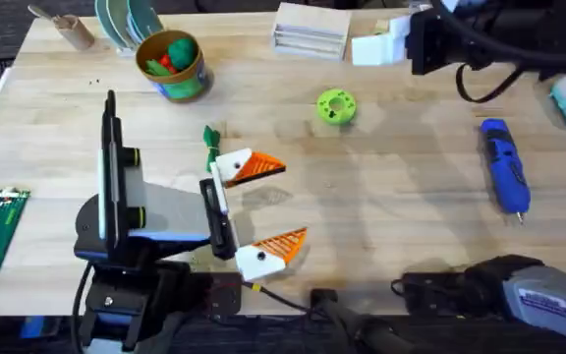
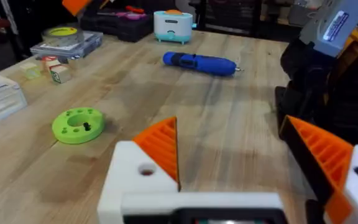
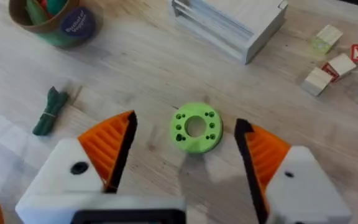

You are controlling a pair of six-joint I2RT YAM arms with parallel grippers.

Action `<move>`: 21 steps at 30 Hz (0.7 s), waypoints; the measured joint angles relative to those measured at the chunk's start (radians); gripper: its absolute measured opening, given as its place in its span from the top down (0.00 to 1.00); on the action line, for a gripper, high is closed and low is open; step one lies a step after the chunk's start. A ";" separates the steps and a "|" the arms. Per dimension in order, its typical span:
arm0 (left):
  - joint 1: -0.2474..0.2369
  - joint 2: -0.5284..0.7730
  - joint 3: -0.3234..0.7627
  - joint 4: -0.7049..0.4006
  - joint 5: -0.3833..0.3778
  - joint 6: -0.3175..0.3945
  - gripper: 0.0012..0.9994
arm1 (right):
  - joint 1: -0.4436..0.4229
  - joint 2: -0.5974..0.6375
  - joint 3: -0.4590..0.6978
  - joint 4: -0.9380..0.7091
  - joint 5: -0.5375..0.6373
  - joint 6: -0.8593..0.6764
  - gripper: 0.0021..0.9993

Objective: Pick up the gripper from the table and insert it into the empty holder that is missing its gripper. Then pick up a screw, insert it into the mounting hole, and use the screwdriver to tighten it. Finally, clean up the table by picking up the vegetable and placing it into the bucket.

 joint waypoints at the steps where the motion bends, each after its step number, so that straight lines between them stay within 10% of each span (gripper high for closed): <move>1: 0.000 0.000 0.000 0.000 0.000 0.000 0.01 | 0.000 -0.001 0.000 -0.001 0.002 -0.001 0.01; 21: 0.000 0.000 0.000 0.000 0.000 0.000 0.01 | 0.000 0.043 0.000 -0.153 0.018 -0.038 0.01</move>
